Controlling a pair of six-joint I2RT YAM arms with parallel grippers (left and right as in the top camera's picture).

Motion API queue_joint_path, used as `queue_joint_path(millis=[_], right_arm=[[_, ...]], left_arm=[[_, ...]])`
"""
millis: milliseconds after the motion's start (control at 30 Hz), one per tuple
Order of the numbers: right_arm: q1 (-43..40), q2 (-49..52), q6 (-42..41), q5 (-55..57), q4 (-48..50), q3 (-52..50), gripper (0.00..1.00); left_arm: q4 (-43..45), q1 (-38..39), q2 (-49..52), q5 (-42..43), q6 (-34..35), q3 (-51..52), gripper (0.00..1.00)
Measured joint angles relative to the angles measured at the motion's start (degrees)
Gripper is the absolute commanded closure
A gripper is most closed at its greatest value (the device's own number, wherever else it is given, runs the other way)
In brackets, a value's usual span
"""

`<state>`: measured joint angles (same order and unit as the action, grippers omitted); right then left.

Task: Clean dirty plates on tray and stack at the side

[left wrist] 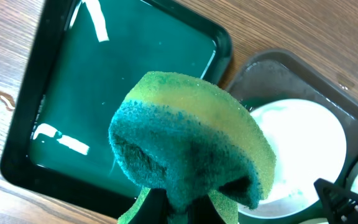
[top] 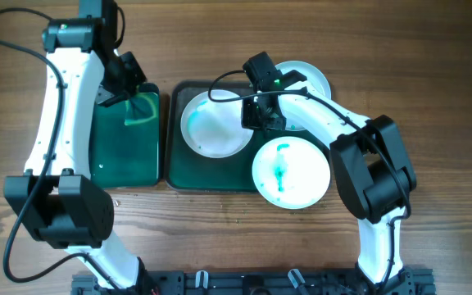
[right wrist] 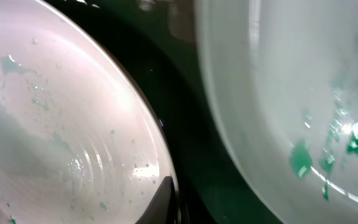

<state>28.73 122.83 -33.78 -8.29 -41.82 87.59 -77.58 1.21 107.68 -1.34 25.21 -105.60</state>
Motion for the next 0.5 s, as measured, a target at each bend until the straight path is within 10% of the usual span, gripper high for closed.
queue_joint_path(millis=[500], right_arm=[[0.00,-0.04,-9.70,0.46,0.37,-0.42,0.96]], left_arm=[[14.64,11.37,1.86,3.23,3.23,10.23,0.96]])
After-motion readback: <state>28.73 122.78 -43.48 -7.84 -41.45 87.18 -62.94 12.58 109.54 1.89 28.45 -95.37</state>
